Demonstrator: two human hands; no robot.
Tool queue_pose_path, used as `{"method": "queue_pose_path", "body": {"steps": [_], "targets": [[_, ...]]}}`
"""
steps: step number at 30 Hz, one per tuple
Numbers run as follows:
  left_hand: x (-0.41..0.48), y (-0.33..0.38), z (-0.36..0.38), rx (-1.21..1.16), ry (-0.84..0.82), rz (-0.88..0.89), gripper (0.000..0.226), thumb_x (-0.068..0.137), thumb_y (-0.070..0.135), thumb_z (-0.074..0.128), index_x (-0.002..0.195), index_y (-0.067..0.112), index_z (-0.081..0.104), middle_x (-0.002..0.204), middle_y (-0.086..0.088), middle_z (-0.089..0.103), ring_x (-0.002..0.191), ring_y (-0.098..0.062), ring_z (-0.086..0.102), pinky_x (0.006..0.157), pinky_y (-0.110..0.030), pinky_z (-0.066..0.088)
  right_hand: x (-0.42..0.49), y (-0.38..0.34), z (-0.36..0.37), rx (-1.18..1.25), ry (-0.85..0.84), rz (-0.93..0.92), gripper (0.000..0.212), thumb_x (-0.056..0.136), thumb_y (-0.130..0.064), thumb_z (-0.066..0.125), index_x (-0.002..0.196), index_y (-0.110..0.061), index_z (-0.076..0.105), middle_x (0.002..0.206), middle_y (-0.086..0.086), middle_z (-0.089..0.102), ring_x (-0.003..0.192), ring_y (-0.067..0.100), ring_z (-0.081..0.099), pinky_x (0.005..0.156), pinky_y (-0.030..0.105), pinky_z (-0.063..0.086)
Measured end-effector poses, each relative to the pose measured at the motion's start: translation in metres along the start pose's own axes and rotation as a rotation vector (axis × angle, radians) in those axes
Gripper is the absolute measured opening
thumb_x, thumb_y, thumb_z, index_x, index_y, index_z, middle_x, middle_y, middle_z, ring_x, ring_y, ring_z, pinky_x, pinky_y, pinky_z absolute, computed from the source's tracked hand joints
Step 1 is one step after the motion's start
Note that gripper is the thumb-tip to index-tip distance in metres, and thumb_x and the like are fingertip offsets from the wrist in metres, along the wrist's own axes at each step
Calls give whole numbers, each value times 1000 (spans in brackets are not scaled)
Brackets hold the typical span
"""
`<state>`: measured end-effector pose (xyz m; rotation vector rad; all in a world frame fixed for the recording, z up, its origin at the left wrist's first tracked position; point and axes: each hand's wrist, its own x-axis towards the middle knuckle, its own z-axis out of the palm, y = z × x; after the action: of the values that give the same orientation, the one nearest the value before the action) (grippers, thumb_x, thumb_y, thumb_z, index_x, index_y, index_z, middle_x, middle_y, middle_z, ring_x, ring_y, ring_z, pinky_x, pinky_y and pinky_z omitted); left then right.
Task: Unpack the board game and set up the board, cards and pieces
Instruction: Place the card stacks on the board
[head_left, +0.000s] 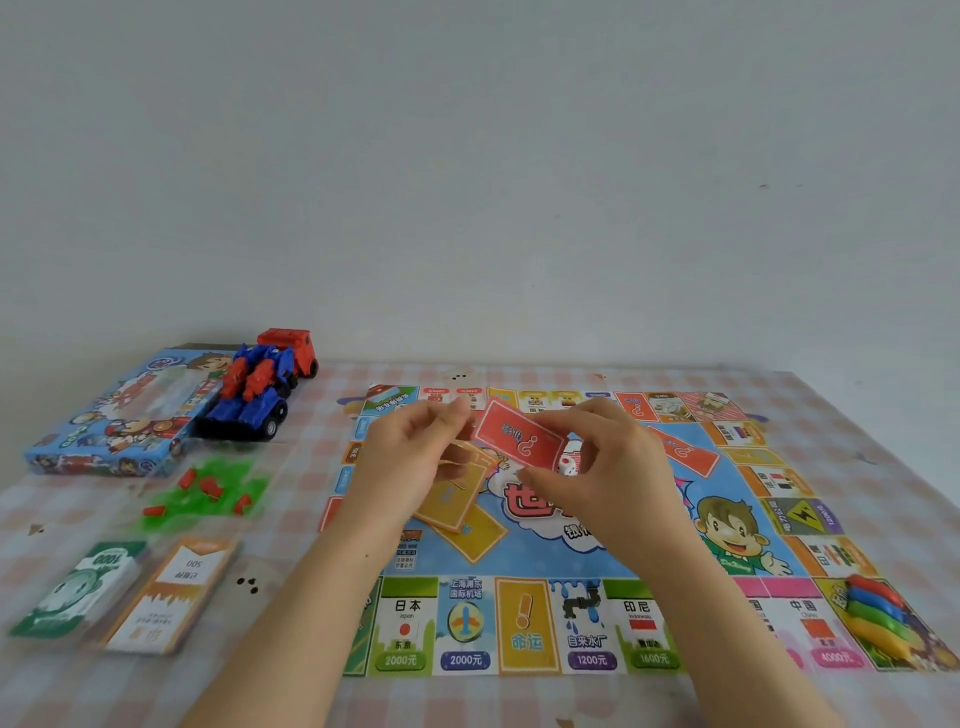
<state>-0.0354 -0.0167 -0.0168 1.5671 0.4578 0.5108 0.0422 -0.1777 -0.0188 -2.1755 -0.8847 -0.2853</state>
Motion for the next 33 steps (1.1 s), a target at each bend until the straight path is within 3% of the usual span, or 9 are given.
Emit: {"method": "queue_pose_path", "body": {"steps": [3,6,8,10,12,15,18,22,33], "targets": [[-2,-1,1,136,65,164,23,88,35,59,87,15,69,80,1,70,65,-7,64,66,-28,56,6,4,-16,-77,-31,113,53,71,-39,78,121,-27,63,99,-13,53,80,3,50,67,20,42],[-4,0,10,303,55,258,10,87,34,61,82,27,67,75,10,67,70,-5,63,67,-22,50,18,8,-47,-192,-107,195,49,71,-37,79,117,-28,65,101,-10,60,82,8,52,61,20,39],[-2,7,20,408,9,327,5,88,31,63,87,29,68,80,15,66,75,0,61,67,-14,44,27,16,-66,-210,-125,264,45,70,-32,80,112,-25,69,101,-7,67,78,10,56,61,23,43],[2,19,35,502,-77,390,12,89,26,62,99,26,68,90,16,67,82,3,60,71,-9,45,33,27,-79,-247,-120,320,40,68,-29,80,105,-20,72,98,-2,72,79,16,62,72,30,53],[7,28,52,590,-161,413,23,90,24,61,112,22,66,100,11,67,89,0,60,80,-13,47,36,40,-84,-290,-123,372,34,67,-29,81,98,-16,73,94,3,73,82,20,65,78,38,56],[15,28,76,711,-252,410,33,91,23,60,124,21,60,116,7,65,102,-6,59,90,-21,44,34,62,-86,-344,-178,434,33,68,-29,80,97,-16,73,94,2,73,79,18,63,74,34,55],[19,20,98,783,-309,409,37,93,21,56,129,19,56,128,2,61,114,-12,56,99,-29,42,30,79,-83,-354,-214,474,43,63,-37,83,100,-20,72,96,0,72,85,18,64,79,41,56],[24,12,117,897,-344,434,39,94,18,52,134,18,52,137,-1,54,125,-16,49,104,-33,37,29,90,-80,-353,-236,480,57,63,-47,82,112,-21,68,107,-1,69,92,19,63,80,39,55],[27,0,129,1070,-476,454,33,94,21,50,126,18,58,126,-2,59,113,-20,54,92,-37,48,26,97,-80,-381,-245,442,69,61,-59,78,119,-23,65,116,-2,65,90,12,57,77,32,56]]}}
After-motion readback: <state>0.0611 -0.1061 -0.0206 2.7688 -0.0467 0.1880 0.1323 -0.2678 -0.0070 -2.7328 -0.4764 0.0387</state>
